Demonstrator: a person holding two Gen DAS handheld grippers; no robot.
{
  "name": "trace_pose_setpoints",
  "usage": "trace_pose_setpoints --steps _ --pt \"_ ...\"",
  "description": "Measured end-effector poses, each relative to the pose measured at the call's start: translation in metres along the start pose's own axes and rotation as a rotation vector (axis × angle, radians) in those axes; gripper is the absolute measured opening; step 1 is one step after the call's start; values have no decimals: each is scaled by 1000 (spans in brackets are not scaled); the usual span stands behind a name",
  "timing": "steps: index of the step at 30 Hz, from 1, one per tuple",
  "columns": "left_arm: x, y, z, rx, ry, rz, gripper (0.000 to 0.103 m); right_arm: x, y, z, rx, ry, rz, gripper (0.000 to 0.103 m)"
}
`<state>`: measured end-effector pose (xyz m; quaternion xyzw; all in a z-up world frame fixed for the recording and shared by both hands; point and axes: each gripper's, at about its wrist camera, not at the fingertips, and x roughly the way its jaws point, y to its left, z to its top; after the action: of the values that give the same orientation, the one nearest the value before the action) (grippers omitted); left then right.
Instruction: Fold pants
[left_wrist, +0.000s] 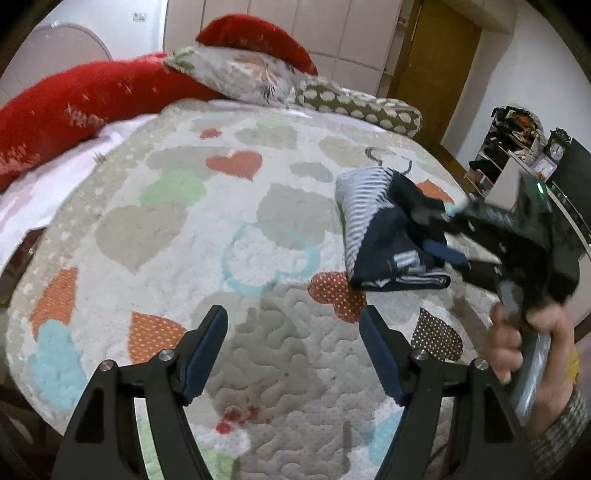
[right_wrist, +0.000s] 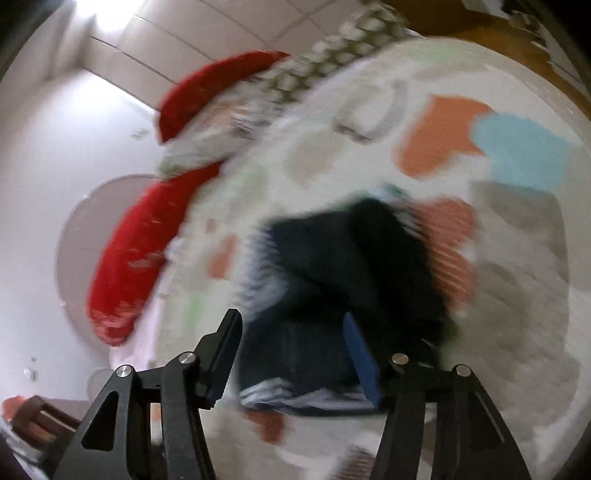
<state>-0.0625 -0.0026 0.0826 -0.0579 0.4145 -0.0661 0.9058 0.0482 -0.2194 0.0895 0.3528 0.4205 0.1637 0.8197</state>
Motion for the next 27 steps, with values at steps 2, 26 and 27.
trace_pose_setpoints --steps 2,26,27 --pt "-15 -1 -1 17 -72 55 74 -14 -11 -8 33 -23 48 56" --pt "-36 -61 -22 198 -97 196 103 -123 5 -114 -220 -246 -337 61" --pt "-31 -58 -23 190 -81 204 103 -121 5 -110 -218 -242 -339 61"
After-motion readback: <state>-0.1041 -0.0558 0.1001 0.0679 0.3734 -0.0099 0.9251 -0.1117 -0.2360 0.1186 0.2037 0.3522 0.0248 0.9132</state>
